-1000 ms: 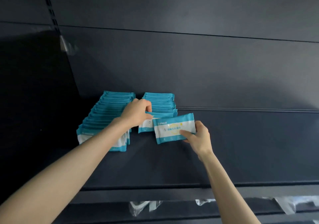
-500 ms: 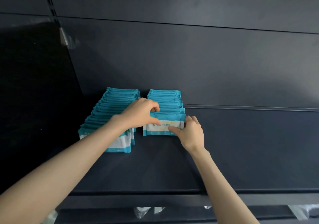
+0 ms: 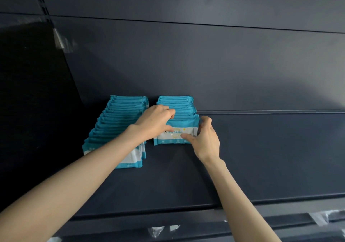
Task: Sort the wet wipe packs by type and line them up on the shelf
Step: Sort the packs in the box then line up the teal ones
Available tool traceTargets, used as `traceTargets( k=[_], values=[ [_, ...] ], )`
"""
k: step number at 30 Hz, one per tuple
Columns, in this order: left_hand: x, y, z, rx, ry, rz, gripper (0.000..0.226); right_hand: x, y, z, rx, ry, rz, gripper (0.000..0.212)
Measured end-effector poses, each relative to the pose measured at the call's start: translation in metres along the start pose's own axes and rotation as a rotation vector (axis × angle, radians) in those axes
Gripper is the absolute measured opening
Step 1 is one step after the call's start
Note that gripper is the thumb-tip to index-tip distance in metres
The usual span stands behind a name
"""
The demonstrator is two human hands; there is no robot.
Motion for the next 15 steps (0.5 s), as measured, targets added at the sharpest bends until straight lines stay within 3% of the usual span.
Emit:
traceTargets(
  k=[9,15],
  values=[
    [0.002,0.003,-0.001,0.043,0.14,-0.02,0.042,0.001,0.004,-0.001,-0.019,-0.15,-0.054,0.062],
    [-0.005,-0.007,0.002,-0.019,0.166,0.002,0.052,-0.012,-0.005,-0.009,-0.031,-0.163,-0.087,0.062]
  ],
)
Point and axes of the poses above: each hand's wrist, its own y-axis towards the middle knuckle, its own x-axis out of the palm, z = x × y, the point moved 5 cm from there along y, towards the middle knuckle, and after that the axes turned 14 degrees about z, right-handed, at the moved point
